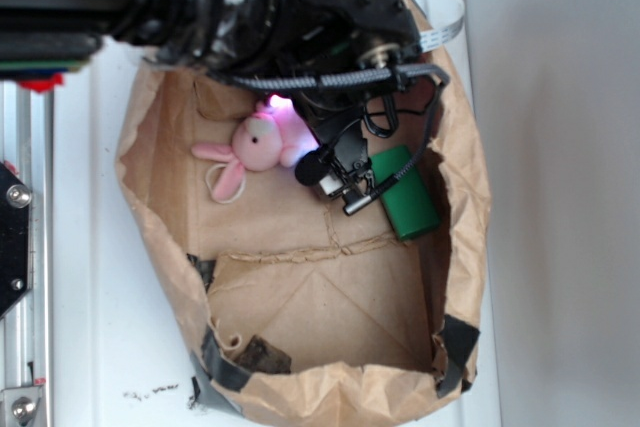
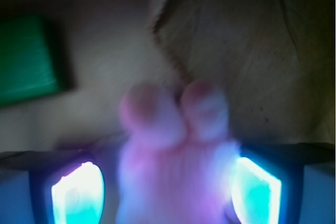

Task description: Grab the pink bunny.

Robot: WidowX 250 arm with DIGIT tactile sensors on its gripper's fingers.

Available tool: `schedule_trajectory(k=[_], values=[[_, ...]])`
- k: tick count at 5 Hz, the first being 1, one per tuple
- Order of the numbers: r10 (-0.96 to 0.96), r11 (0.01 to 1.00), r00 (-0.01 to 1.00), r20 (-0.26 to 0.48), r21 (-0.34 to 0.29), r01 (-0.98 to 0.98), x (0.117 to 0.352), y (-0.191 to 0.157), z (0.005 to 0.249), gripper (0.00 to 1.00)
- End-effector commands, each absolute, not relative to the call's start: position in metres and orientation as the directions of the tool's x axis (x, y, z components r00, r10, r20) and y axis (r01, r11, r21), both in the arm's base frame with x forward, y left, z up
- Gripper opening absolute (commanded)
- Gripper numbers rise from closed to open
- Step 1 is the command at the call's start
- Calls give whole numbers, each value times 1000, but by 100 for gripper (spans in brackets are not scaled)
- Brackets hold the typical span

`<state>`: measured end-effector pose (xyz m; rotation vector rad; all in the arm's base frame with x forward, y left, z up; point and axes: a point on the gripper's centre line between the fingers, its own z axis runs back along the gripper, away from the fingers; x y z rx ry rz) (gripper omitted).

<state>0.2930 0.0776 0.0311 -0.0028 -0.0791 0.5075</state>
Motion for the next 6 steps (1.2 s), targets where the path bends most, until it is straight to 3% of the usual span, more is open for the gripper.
schedule_trajectory(k=[1,2,4,6], values=[[467,879,872,145,35,-476,294,71,37,100],[476,875,865,160,20,-485,296,72,36,0],[355,931,905,236,2,-366,284,66,59,0],[170,979,941,293,60,-195,277,48,89,0]])
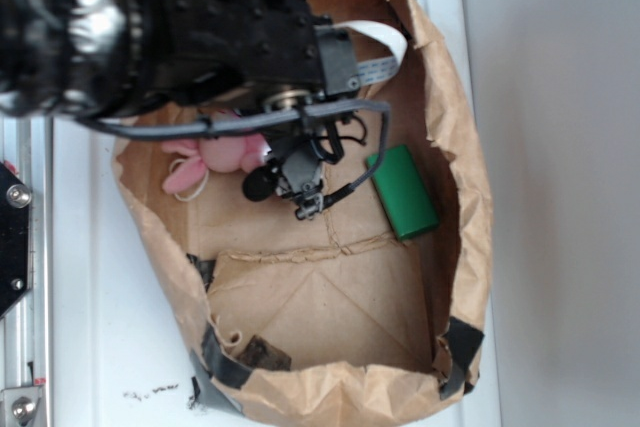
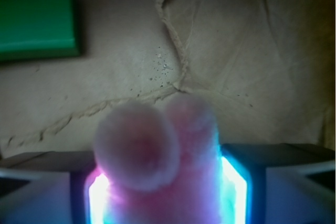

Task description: Grab the pink bunny.

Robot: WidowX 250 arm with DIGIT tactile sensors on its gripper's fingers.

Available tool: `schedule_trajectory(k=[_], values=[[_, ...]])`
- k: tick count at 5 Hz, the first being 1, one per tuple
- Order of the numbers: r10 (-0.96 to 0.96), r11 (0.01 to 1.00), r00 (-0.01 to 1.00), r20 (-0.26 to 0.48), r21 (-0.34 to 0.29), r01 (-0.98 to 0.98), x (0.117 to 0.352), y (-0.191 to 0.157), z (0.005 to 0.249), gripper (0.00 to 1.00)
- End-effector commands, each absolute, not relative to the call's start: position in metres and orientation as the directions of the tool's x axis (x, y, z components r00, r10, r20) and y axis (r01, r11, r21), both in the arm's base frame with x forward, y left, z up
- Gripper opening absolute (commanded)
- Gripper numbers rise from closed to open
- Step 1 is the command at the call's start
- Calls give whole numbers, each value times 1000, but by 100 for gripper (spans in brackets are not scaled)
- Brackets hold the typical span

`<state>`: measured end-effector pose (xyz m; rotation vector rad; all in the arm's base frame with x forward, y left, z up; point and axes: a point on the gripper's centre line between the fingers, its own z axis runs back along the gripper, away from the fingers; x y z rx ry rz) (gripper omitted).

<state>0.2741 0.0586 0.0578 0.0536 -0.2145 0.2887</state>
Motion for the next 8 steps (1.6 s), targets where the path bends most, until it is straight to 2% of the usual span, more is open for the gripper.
schedule_trajectory(k=[1,2,3,4,5,6,8], values=[[139,986,950,278,54,-160,275,43,110,0],[122,987,958,261,71,-145,277,37,127,0],[81,990,972,222,97,-104,274,47,150,0],[43,998,979,200,33,-50,268,61,177,0],[63,998,973,223,17,-69,270,65,202,0],[89,995,968,235,16,-95,273,64,215,0],[52,998,960,274,5,-55,270,56,213,0]])
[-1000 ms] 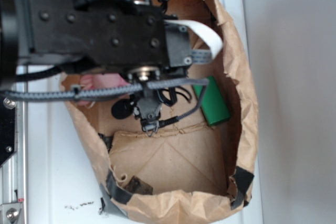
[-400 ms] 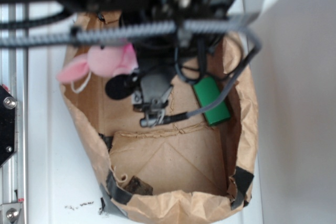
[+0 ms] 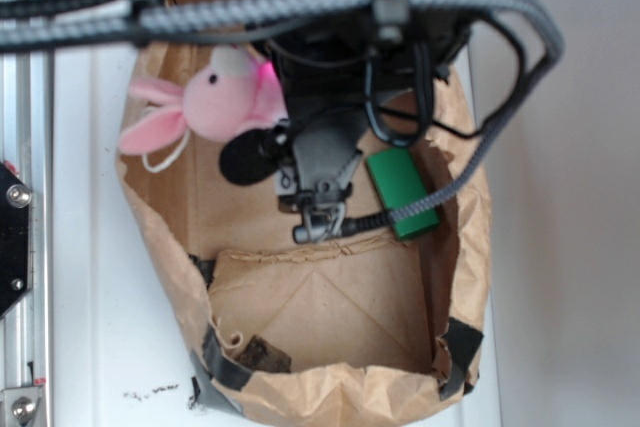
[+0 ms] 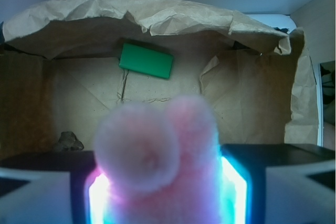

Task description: Grab the pink bunny.

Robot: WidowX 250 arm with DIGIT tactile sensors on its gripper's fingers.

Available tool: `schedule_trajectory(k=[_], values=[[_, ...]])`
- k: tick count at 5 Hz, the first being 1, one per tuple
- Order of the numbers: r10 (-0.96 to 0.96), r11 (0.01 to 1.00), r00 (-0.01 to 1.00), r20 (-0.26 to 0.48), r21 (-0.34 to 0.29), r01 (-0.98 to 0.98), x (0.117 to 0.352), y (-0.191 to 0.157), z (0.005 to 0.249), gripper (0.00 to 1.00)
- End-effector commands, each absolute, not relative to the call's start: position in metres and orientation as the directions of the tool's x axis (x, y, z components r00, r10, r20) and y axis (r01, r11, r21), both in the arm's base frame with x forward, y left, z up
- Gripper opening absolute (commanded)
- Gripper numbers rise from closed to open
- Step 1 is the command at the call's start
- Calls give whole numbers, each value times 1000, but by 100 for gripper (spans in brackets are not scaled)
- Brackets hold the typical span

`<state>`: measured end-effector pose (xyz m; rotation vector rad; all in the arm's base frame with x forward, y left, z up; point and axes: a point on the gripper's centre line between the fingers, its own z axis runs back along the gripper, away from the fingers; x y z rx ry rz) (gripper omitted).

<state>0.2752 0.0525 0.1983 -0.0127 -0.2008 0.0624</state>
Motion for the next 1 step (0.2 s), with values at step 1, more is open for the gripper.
schedule_trajectory(k=[1], values=[[52,999,959,277,-3,-54,270,54,212,0]])
